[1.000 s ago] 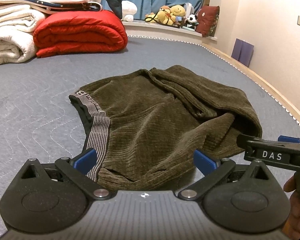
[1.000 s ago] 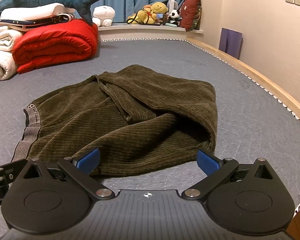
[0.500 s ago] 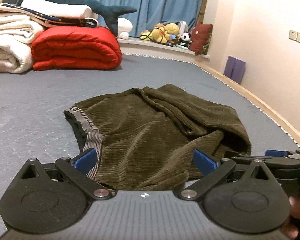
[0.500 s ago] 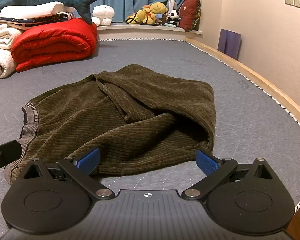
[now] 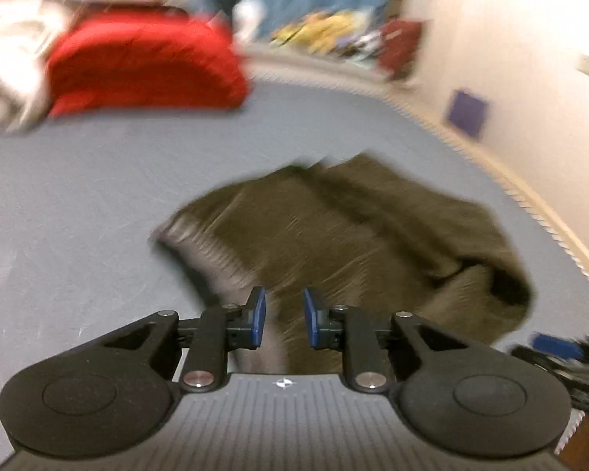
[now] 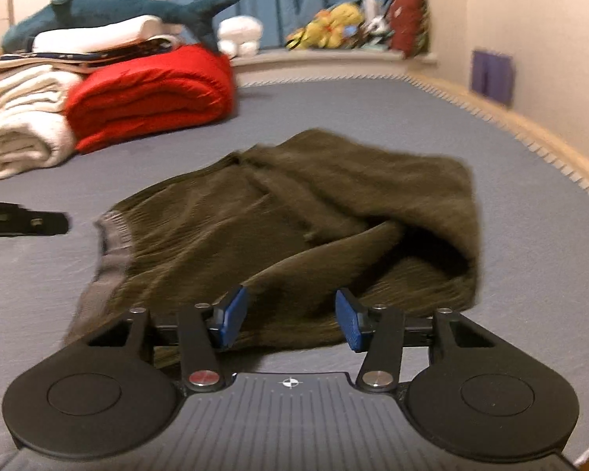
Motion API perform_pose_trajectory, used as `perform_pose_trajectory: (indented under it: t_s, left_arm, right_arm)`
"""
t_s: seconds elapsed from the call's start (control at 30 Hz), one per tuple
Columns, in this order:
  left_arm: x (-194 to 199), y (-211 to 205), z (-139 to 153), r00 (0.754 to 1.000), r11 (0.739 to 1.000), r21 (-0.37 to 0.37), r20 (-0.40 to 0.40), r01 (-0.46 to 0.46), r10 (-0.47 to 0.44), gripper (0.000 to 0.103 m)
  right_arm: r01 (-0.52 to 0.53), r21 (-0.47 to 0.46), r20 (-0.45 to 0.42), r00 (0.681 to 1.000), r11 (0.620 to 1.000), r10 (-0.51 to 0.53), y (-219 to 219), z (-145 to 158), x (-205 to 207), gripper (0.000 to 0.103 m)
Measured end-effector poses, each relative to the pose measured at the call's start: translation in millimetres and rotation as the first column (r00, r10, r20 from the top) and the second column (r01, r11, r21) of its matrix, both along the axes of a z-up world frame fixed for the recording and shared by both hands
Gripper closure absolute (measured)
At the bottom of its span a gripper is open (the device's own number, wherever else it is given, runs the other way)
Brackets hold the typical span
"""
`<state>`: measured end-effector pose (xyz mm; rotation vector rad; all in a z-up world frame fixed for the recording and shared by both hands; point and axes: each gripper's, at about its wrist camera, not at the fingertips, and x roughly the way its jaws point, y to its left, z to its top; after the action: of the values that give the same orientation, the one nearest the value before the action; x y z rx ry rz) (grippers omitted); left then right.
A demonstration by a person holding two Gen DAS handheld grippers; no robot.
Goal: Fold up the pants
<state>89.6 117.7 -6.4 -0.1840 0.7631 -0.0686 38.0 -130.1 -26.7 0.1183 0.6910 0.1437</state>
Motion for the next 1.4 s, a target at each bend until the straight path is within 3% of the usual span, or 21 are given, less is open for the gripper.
perform_pose_trajectory:
  t_s: [0.03, 0.1, 0.23, 0.4, 0.5, 0.67, 0.73, 0.8, 0.87, 1.03, 1.07, 1.17, 1.23, 1.4]
  left_arm:
    - [10, 12, -10, 0.996, 0.996, -0.082, -0.079, -0.034, 0.028, 0.078]
    - [23, 27, -24, 0.990, 0.976, -0.208, -0.136, -0.061, 0.033, 0.054]
    - [47, 37, -46, 0.975, 0.973, -0.192, -0.206, -0.129, 0.088, 0.042]
    - [74, 45, -76, 0.957, 0.963, -0.218, -0.273, -0.159, 0.096, 0.040]
    - [84, 43, -90, 0.957, 0.953, -0.263, -0.282, -0.151, 0.074, 0.028]
    - [92, 17, -92, 0.972, 0.984, -0.163, -0.234, -0.069, 0.029, 0.020]
    - [91, 10, -92, 0.975, 0.992, -0.117, -0.221, -0.049, 0.022, 0.021]
    - [89, 6, -91, 0.976, 0.998, -0.049, -0.217, -0.030, 0.019, 0.037]
    - [87, 8, -88, 0.977, 0.999, -0.049, -0.211, -0.014, 0.004, 0.049]
    - [72, 13, -66, 0.991, 0.998, -0.056, -0.134, 0.012, -0.019, 0.077]
    - [66, 14, -57, 0.994, 0.998, -0.060, -0.104, 0.018, -0.024, 0.088]
    - [46, 18, -36, 0.999, 0.998, -0.063, -0.032, 0.024, -0.026, 0.092]
    - [33, 27, -25, 1.000, 0.999, -0.047, -0.015, 0.013, -0.014, 0.093]
    - [-6, 78, -8, 0.999, 0.996, -0.082, -0.020, -0.038, 0.037, 0.094]
  right_arm:
    - [-0.016, 0.031, -0.025, 1.000, 0.999, 0.016, 1, -3, 2, 0.042]
    - [-0.036, 0.098, -0.071, 0.997, 0.995, 0.043, 5, -9, 6, 0.036]
    - [-0.062, 0.212, -0.164, 0.982, 0.975, 0.098, 16, -25, 18, 0.029]
    - [-0.047, 0.266, -0.249, 0.962, 0.963, 0.116, 32, -43, 34, 0.028]
    - [-0.052, 0.272, -0.264, 0.956, 0.961, 0.126, 41, -50, 42, 0.028]
    - [-0.036, 0.248, -0.297, 0.948, 0.968, 0.111, 49, -57, 54, 0.028]
    - [-0.033, 0.242, -0.311, 0.944, 0.970, 0.110, 51, -61, 57, 0.034]
    - [-0.046, 0.229, -0.318, 0.941, 0.972, 0.119, 55, -64, 56, 0.052]
    - [-0.068, 0.221, -0.322, 0.937, 0.973, 0.138, 60, -67, 54, 0.066]
    - [-0.148, 0.135, -0.253, 0.951, 0.980, 0.179, 77, -58, 41, 0.078]
    - [-0.165, 0.107, -0.231, 0.955, 0.980, 0.186, 80, -53, 38, 0.080]
    - [-0.258, -0.079, -0.095, 0.963, 0.963, 0.251, 101, -36, 13, 0.084]
    - [-0.334, -0.186, -0.018, 0.941, 0.924, 0.337, 116, -25, -8, 0.085]
    - [-0.524, -0.219, 0.043, 0.838, 0.823, 0.544, 145, -9, -51, 0.087]
